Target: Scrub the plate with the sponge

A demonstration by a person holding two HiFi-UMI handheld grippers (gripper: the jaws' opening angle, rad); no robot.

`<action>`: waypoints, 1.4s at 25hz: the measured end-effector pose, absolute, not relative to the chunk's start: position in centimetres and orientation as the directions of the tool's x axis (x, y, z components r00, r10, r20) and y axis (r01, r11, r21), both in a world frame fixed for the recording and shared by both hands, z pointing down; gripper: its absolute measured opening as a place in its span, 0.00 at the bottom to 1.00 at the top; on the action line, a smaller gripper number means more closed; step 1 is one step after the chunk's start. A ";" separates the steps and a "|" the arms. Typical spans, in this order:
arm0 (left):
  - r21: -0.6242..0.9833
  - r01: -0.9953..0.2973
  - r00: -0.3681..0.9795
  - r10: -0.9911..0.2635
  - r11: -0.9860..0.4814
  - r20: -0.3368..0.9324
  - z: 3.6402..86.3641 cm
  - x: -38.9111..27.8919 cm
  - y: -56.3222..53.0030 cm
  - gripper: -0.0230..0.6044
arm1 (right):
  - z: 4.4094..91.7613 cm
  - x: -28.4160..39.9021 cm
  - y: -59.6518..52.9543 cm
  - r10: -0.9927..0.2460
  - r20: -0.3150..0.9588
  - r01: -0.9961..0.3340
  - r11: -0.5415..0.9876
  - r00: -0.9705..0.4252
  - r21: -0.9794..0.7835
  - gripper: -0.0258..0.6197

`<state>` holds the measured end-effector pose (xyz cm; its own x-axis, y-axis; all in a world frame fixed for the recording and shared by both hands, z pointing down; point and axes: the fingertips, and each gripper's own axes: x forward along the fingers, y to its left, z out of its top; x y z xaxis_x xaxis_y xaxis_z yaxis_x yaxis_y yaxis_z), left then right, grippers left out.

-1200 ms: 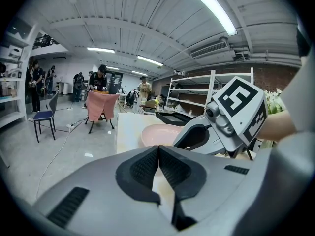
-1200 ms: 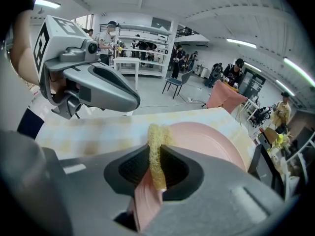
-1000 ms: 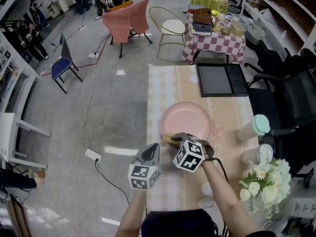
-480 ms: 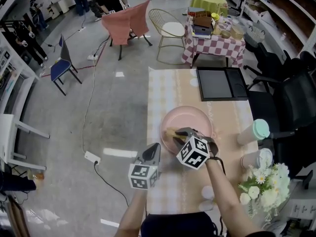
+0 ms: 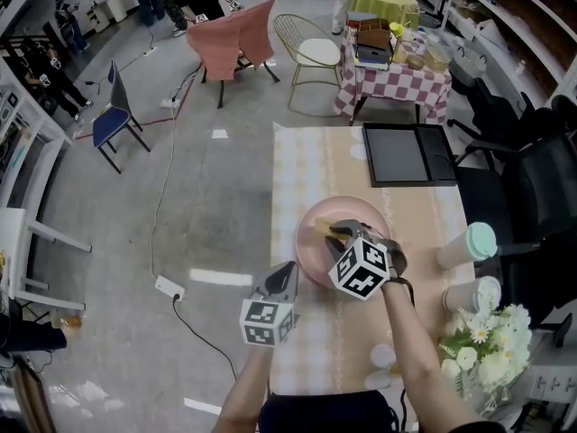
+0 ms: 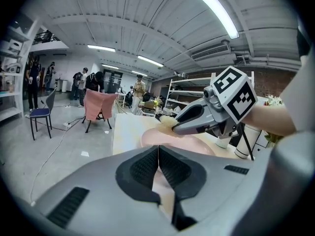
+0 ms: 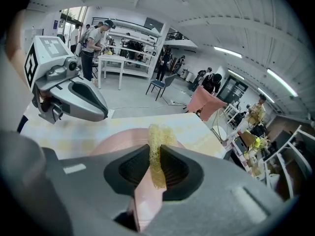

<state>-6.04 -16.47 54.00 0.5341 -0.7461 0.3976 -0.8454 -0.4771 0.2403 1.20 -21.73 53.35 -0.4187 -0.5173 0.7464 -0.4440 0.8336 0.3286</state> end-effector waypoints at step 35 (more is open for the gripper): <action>0.251 -0.870 0.493 -0.755 -0.425 0.432 55.9 -7.0 -18.3 0.05 | 58.8 2.9 -28.1 -0.568 0.763 -0.337 0.815 -0.307 0.471 0.14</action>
